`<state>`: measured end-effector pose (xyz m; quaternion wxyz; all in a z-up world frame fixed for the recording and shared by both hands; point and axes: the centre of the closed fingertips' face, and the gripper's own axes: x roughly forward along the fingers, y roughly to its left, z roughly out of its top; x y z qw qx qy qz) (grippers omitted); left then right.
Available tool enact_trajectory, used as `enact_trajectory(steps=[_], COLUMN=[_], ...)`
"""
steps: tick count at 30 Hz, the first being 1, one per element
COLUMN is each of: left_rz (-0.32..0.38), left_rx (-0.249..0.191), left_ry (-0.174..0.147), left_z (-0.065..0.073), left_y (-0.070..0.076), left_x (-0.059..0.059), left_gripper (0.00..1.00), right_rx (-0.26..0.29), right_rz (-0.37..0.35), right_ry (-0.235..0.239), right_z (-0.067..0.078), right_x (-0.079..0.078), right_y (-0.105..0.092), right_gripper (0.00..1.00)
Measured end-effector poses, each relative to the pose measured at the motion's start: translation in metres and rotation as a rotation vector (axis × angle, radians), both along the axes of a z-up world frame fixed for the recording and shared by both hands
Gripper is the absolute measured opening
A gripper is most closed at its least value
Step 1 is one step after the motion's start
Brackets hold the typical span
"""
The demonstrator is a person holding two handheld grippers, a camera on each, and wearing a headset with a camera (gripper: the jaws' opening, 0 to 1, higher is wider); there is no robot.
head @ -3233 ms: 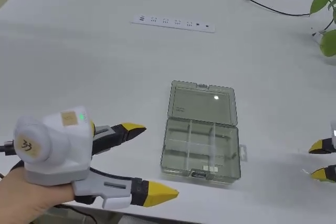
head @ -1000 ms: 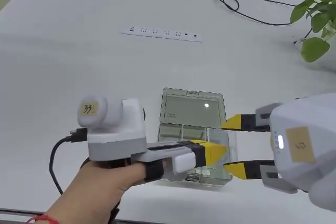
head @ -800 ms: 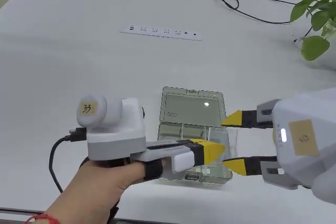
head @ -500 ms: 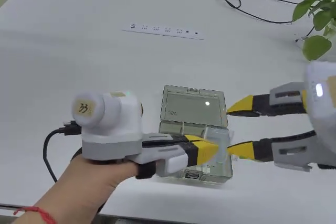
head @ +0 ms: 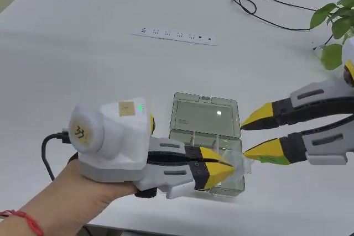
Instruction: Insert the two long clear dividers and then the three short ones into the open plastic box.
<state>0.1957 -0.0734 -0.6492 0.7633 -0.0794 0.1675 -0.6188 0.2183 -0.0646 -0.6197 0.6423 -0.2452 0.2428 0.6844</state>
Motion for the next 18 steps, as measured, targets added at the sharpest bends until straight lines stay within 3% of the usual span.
enact_trajectory(steps=[4,12,18], left_rz=[-0.022,-0.041,-0.047], left_rx=[0.012,0.008,0.004], left_ry=[-0.039,-0.056,-0.066], left_z=[0.003,0.004,0.006], left_y=[-0.001,-0.002,-0.003], left_x=[-0.002,-0.004,-0.005], left_gripper=[0.0,0.0,0.0], right_rx=[-0.02,-0.053,-0.072], right_rz=[0.035,0.128,0.147], right_ry=[0.016,0.051,0.073], right_z=[-0.002,-0.007,-0.012], right_x=[-0.006,-0.026,-0.031], right_y=[-0.001,0.004,0.002], right_gripper=[0.18,0.12,0.09])
